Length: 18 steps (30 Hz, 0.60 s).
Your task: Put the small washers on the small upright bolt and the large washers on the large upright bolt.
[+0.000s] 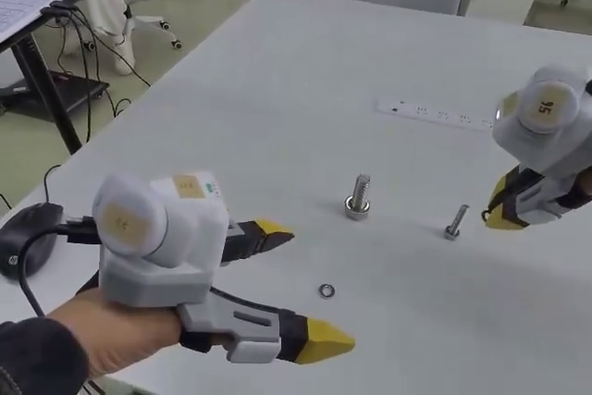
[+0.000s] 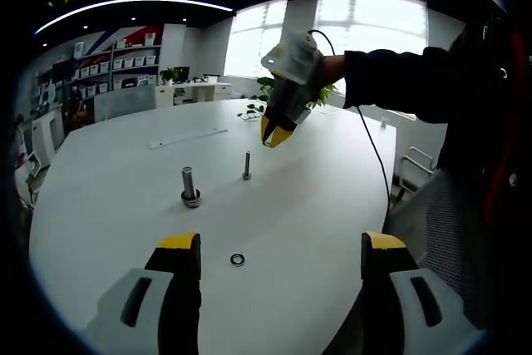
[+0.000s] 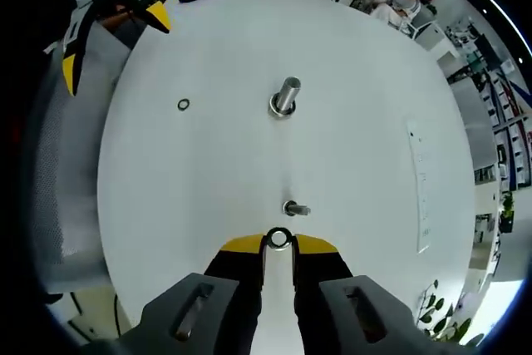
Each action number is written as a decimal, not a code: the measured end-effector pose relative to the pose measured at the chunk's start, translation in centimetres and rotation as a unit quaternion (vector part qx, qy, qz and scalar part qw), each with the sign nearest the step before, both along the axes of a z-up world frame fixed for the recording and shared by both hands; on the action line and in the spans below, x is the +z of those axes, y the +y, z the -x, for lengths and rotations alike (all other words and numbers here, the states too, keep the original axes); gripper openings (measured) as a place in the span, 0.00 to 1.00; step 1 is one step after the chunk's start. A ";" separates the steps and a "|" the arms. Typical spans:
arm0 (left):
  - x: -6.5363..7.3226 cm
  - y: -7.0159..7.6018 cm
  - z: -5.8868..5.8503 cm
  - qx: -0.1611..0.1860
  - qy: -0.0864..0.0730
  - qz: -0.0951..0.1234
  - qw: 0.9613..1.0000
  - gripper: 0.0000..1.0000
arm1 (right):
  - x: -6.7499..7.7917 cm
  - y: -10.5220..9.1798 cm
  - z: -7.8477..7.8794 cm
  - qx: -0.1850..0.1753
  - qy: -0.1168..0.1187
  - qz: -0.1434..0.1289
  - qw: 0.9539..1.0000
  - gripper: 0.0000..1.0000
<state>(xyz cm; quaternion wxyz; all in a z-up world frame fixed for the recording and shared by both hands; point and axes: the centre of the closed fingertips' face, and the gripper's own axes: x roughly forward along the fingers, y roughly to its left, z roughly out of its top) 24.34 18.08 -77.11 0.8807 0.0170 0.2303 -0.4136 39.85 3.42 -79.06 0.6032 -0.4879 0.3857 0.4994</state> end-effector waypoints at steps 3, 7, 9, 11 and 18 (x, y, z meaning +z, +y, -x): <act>0.0 0.0 0.0 0.001 0.001 0.000 1.000 0.79 | 0.2 0.4 -0.9 0.003 -0.004 0.001 1.000 0.14; -0.1 0.1 0.0 0.003 0.002 -0.001 1.000 0.78 | 0.1 0.8 -1.6 0.005 -0.002 0.002 1.000 0.14; -0.2 0.1 0.0 0.004 0.003 -0.002 1.000 0.78 | -0.1 0.9 -1.9 0.008 -0.005 0.005 1.000 0.14; -0.2 0.2 0.0 0.004 0.006 -0.001 1.000 0.78 | -0.2 1.0 -2.2 0.009 -0.004 0.005 1.000 0.14; -0.4 0.2 -0.1 0.007 0.008 -0.003 1.000 0.78 | -1.2 1.0 -2.6 0.011 0.006 0.011 1.000 0.14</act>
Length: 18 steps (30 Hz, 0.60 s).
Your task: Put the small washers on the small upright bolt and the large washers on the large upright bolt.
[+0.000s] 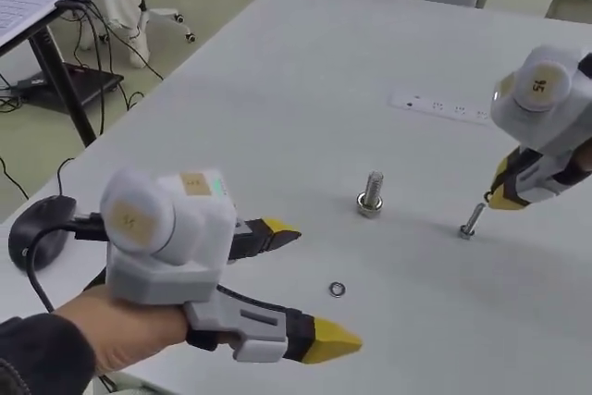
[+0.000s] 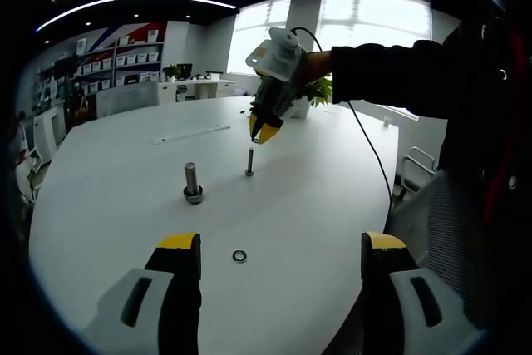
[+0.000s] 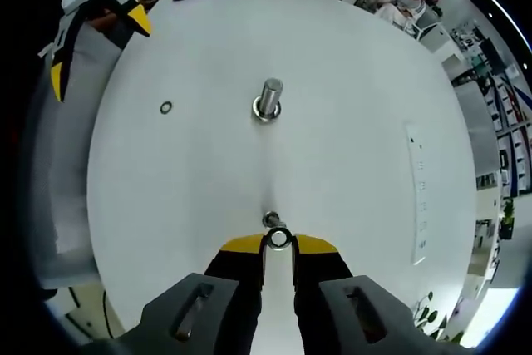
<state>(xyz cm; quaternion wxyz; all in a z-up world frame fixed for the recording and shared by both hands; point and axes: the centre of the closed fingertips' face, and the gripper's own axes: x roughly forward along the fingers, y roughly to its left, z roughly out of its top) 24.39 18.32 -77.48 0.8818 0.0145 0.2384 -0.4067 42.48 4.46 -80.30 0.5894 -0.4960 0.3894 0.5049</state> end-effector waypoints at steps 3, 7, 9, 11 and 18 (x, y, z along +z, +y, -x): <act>0.0 0.0 0.0 0.001 0.001 0.000 1.000 0.78 | -0.3 0.0 -0.1 0.001 0.004 0.002 1.000 0.14; -0.2 0.1 -0.1 0.003 0.004 -0.001 1.000 0.78 | -0.6 0.1 -0.3 0.004 0.005 0.003 1.000 0.14; -0.2 0.1 -0.1 0.003 0.005 -0.001 1.000 0.78 | -0.7 0.2 -0.3 0.005 0.007 0.004 1.000 0.14; -0.3 0.1 -0.1 0.003 0.005 -0.001 1.000 0.78 | -0.9 0.2 -0.4 0.006 0.008 0.006 1.000 0.14; -0.4 0.1 -0.2 0.005 0.007 -0.001 1.000 0.78 | -1.3 0.2 -0.6 0.006 0.012 0.010 1.000 0.14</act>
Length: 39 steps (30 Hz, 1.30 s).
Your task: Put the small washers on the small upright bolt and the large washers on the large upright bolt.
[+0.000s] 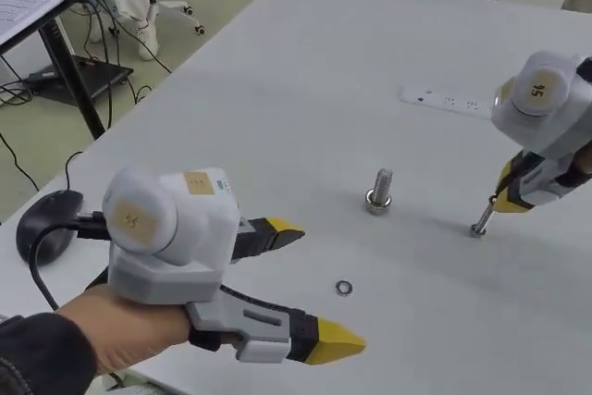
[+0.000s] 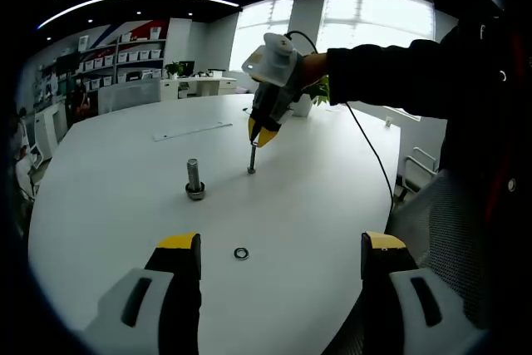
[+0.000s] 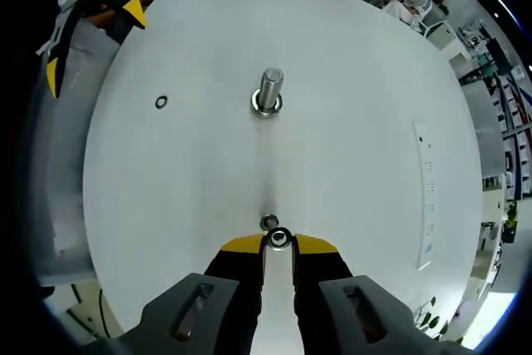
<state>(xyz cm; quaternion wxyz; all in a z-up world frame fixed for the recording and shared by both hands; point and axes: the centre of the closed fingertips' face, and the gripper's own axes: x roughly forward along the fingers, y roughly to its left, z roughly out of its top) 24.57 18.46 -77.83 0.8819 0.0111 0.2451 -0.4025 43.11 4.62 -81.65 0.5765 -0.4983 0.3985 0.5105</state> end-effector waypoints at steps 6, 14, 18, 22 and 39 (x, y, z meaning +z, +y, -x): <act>-0.1 0.0 0.0 0.001 0.001 0.000 1.000 0.78 | -0.3 -0.1 -0.1 -0.001 0.003 0.002 1.000 0.14; -0.1 0.2 -0.1 0.002 0.002 0.000 1.000 0.78 | -1.2 0.1 -0.2 -0.001 0.011 0.005 1.000 0.14; -0.2 0.2 -0.1 0.003 0.002 -0.001 1.000 0.78 | -1.8 0.2 -0.1 -0.003 0.018 0.008 1.000 0.14; -0.2 0.3 -0.1 0.004 0.003 -0.001 1.000 0.79 | -2.8 0.2 0.0 -0.007 0.025 0.010 1.000 0.14; -0.5 0.5 -0.1 0.009 0.007 -0.004 1.000 0.79 | -5.1 -0.1 0.6 -0.012 0.039 0.015 0.999 0.14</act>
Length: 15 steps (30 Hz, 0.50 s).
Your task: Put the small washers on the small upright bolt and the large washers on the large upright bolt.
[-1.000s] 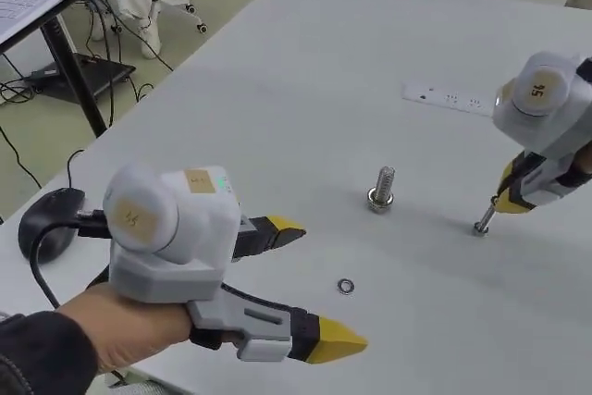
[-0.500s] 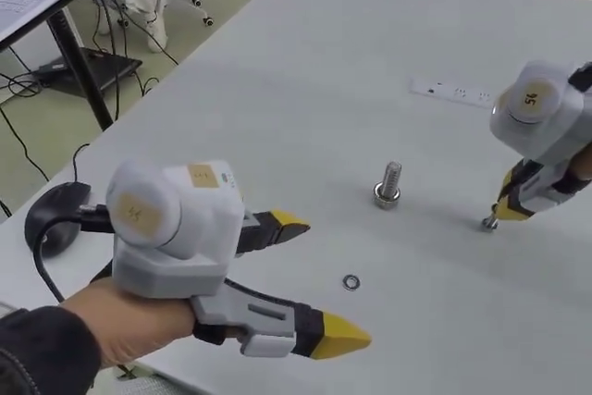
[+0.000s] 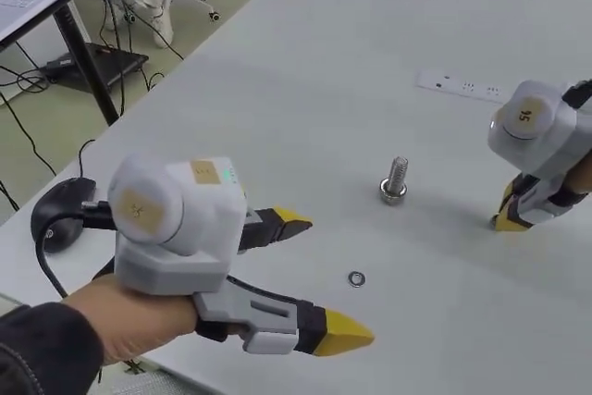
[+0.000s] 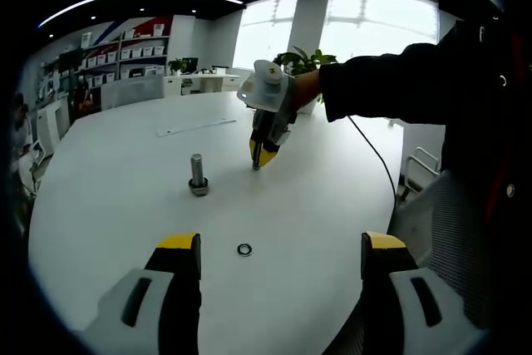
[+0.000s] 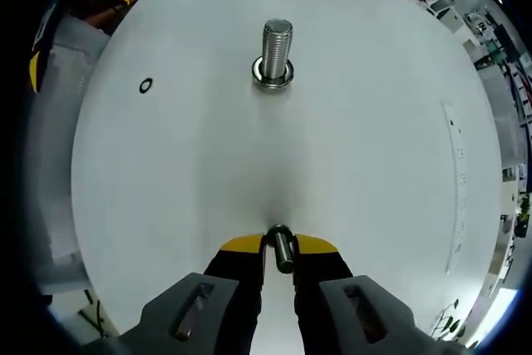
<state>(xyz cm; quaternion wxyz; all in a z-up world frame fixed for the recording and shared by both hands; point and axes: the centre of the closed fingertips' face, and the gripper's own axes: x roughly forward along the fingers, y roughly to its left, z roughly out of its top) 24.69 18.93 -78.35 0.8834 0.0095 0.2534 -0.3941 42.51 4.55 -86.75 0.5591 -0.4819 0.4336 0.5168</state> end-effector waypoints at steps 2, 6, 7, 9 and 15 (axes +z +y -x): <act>0.0 0.0 0.0 0.000 0.002 0.001 1.000 0.78 | 0.0 0.0 0.0 0.001 0.000 0.000 1.000 0.14; 0.0 -0.1 0.0 0.000 0.001 0.000 1.000 0.78 | 0.0 -0.1 0.0 0.000 0.000 0.001 1.000 0.14; 0.0 -0.1 0.0 0.000 0.001 0.000 1.000 0.78 | 0.0 -0.1 0.0 0.000 0.000 0.001 1.000 0.14; 0.0 -0.2 0.1 -0.001 0.001 0.000 1.000 0.78 | 0.0 -0.2 0.2 0.000 0.003 0.002 1.000 0.14; 0.1 -0.3 0.2 -0.004 0.001 0.000 1.000 0.78 | 0.0 -0.2 0.1 -0.003 0.001 0.000 1.000 0.16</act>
